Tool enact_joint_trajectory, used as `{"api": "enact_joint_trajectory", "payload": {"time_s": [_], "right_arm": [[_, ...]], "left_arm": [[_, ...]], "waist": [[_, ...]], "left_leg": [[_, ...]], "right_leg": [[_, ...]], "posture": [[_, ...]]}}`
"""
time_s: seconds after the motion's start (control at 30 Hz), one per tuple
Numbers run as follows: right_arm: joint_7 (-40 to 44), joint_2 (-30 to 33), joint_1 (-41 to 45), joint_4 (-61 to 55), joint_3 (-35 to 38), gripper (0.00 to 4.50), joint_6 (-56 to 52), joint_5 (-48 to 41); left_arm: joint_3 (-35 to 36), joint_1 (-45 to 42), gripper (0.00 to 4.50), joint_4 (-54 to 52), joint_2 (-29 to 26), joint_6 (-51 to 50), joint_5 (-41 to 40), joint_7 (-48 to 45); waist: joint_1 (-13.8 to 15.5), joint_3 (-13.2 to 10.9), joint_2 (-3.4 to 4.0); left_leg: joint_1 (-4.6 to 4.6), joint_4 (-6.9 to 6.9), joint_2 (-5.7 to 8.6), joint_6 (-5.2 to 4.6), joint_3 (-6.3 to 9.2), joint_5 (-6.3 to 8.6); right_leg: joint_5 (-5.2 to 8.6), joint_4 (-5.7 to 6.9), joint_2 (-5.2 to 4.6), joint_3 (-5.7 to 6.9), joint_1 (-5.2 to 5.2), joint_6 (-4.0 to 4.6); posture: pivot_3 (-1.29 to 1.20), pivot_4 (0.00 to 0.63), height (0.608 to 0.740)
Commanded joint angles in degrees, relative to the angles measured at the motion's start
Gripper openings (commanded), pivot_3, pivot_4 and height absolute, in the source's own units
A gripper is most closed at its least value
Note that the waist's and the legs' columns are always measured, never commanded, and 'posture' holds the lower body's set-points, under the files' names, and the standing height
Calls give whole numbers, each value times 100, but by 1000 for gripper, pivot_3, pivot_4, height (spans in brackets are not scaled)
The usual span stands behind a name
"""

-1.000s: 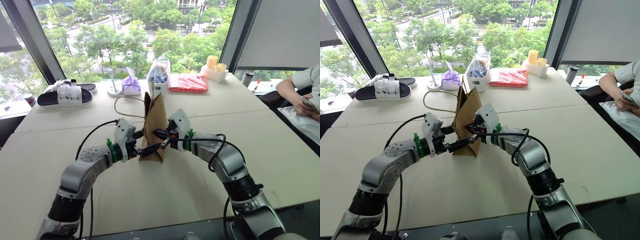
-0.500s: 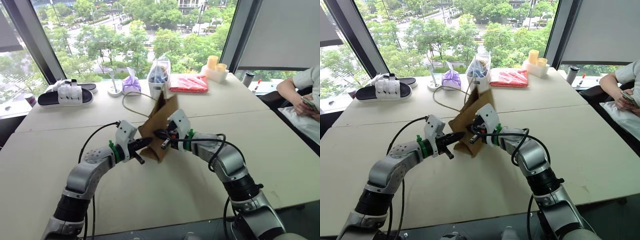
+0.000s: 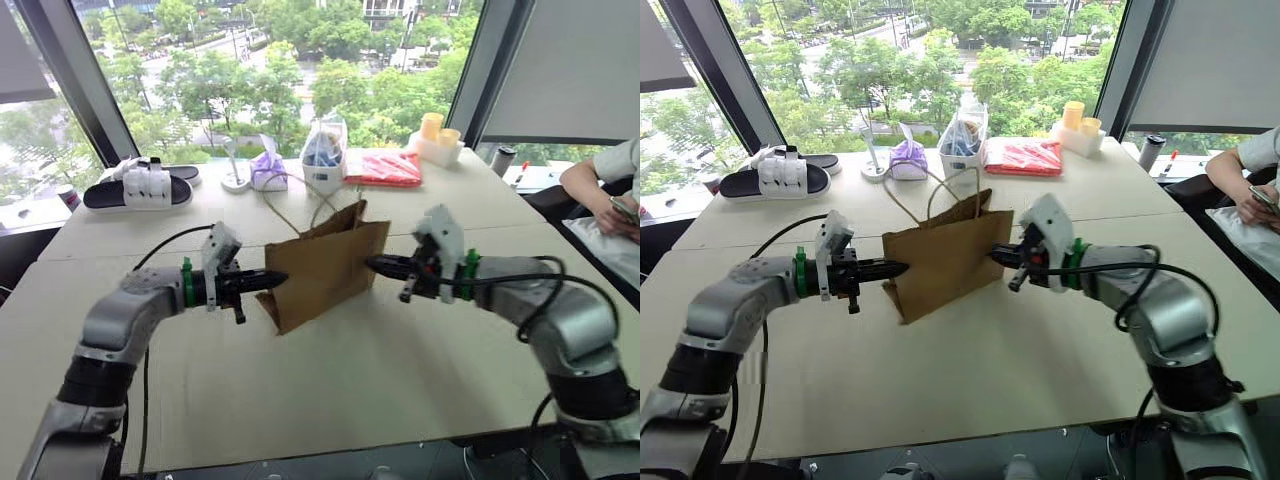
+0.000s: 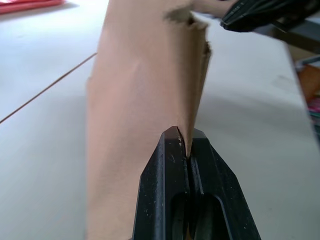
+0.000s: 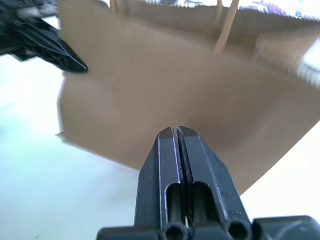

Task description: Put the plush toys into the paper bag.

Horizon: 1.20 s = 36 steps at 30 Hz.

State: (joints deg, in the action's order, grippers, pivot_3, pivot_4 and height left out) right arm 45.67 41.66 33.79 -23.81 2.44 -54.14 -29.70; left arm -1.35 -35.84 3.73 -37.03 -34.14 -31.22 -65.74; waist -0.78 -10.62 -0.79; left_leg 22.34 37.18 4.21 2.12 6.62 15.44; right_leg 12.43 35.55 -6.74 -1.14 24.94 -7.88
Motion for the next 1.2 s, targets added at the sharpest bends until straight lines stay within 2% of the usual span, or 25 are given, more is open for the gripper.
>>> {"api": "enact_joint_trajectory", "payload": {"time_s": [0.03, 0.2, 0.33, 0.43, 0.83, 1.2], "right_arm": [[346, 393, -75, -198, 718, 0, -166, -553], [356, 757, -547, -258, 1016, 0, -161, -645], [256, 934, -818, -228, 1397, 0, -236, -757], [267, 1122, -980, -248, 1545, 0, -194, -761], [41, 1257, -939, -448, 1502, 0, -278, -1042], [-86, 1190, -707, -336, 1198, 0, -214, -1069]], "left_arm": [[127, -710, 18, 686, -23, 411, -89, -783], [253, -1346, 18, 1106, 140, 287, -335, -1215], [128, -1461, 18, 1277, 83, 7, -404, -1596], [-60, -1369, 18, 1692, 49, 165, -151, -1901], [-208, -1586, 18, 3831, 83, 1807, 1059, -2310], [188, -2093, 18, 4977, 387, 3219, 1454, -1755]], "waist": [[8, -1, -2], [6, -1, -3], [-22, -1, -2], [-16, -1, -2], [14, -1, -3], [23, -1, -4]], "left_leg": [[1, 2, 0, -1, 2, 0], [2, 4, 0, -17, 2, 10], [4, 3, 0, -21, -2, 12], [3, 4, -1, -21, -1, 12], [3, 13, 0, -21, -1, 12], [5, 18, 1, -21, 1, 12]], "right_leg": [[0, -5, 0, 4, -5, 0], [-1, -23, -2, 5, -12, -2], [-1, -23, -3, 3, -8, -2], [-1, -19, -2, 4, -8, -2], [-1, -19, -3, 4, -12, -2], [-2, -16, -4, 6, -12, -3]], "posture": [[0, 150, 740], [0, 150, 740], [0, 150, 740], [0, 150, 740], [0, 150, 740], [0, 150, 740]]}}
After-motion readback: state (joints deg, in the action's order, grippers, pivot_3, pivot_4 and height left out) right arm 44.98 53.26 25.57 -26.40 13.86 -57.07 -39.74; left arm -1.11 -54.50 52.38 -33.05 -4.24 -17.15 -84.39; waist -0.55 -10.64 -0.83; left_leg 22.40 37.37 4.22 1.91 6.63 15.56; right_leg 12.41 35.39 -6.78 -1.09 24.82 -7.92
